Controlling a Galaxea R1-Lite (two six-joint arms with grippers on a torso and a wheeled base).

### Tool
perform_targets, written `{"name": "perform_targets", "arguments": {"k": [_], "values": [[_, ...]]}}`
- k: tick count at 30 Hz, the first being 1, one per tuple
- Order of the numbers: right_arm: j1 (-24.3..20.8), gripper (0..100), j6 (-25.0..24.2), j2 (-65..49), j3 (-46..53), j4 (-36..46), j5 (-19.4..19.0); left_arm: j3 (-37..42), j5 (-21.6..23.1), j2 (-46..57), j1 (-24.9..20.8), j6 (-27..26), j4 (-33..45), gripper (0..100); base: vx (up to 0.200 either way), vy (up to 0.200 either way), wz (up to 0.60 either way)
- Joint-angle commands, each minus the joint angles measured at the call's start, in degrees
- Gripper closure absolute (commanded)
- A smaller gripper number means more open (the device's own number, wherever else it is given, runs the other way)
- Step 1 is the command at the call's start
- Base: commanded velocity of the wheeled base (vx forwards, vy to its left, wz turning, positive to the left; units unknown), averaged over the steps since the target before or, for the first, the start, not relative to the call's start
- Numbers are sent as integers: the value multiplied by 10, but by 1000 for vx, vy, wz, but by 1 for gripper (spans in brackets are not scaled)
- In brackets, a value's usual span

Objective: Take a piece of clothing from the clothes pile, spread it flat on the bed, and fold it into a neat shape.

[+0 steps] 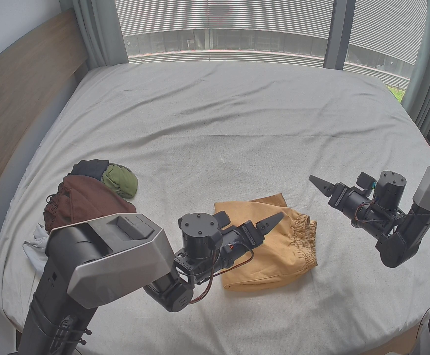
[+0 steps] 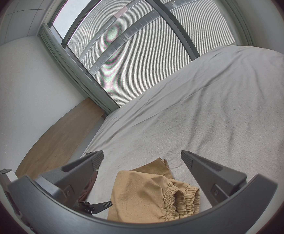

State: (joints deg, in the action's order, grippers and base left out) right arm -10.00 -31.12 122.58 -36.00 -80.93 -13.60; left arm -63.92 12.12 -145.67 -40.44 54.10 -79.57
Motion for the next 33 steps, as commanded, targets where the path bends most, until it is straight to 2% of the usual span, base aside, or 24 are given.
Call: {"name": "perform_targets", "arguments": {"k": [1,10,11,19,21,22,23,25,27,30,33], "values": [[-4,0,0,1,3,1,0,61,8,32,22,-30,-12,0,0,0,0],[-11,0,0,1,8,0,0,174,48,143,93,-42,-14,0,0,0,0],[-13,0,-1,1,10,0,0,202,63,174,115,-44,-14,0,0,0,0],[-24,0,-1,1,23,0,0,332,134,296,206,-60,-14,0,0,0,0],[-25,0,-1,1,23,0,1,344,142,305,215,-70,-14,0,0,0,0],[-27,0,-1,1,25,0,1,386,167,327,235,-105,-17,0,0,0,0],[-28,0,-1,1,25,0,1,392,170,329,237,-111,-17,0,0,0,0],[-34,0,-1,0,34,0,1,444,189,335,255,-188,-41,0,0,0,0],[-35,0,-1,1,37,0,0,473,199,331,266,-240,-67,0,0,0,0],[-34,0,-1,3,38,0,0,499,220,328,288,-320,-92,0,0,0,0],[-34,0,-2,5,46,3,-1,510,226,328,300,-366,-92,0,0,0,0]]}}
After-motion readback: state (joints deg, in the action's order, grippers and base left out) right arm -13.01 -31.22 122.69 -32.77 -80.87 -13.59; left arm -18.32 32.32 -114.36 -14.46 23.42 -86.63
